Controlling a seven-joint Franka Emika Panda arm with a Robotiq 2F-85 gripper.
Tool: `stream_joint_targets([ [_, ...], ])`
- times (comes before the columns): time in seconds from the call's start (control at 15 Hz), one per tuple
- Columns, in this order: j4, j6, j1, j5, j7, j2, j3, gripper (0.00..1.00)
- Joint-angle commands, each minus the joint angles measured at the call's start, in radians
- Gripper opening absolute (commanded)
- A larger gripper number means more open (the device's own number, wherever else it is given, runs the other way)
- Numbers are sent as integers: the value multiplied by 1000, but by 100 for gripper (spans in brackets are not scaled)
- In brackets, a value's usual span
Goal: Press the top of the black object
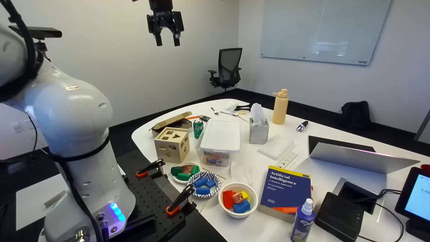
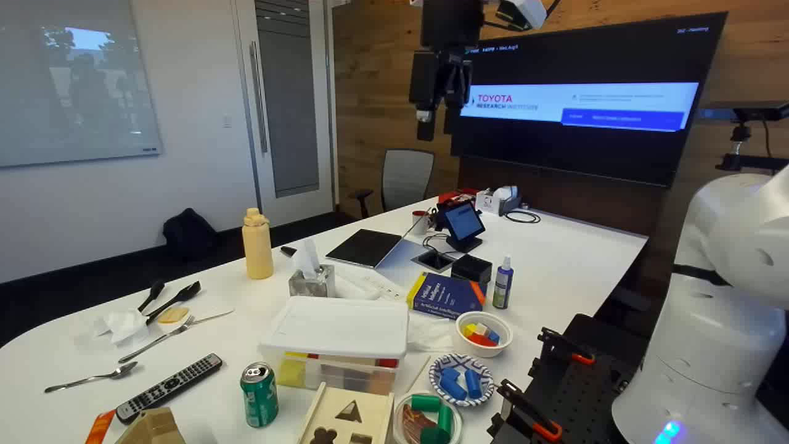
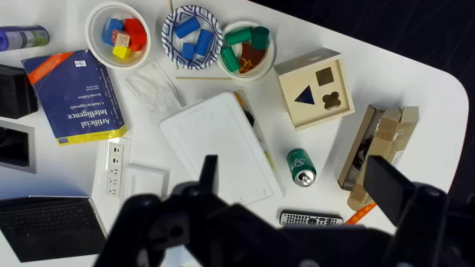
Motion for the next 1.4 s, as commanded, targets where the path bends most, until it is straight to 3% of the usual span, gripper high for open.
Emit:
stream_joint_targets([
  [0.0, 2, -2, 4, -2, 2, 1, -3, 100],
  [0.27, 2, -2, 4, -2, 2, 1, -3, 100],
  [0.4, -20, -2, -18, -19, -33, -6, -44, 100],
  [0.87, -77, 63, -171, -92, -237, -3, -333, 100],
  [1.13, -8, 218, -248, -92, -387, 168, -499, 100],
  [1.33, 43, 363, -268, -66, -506, 335, -588, 100],
])
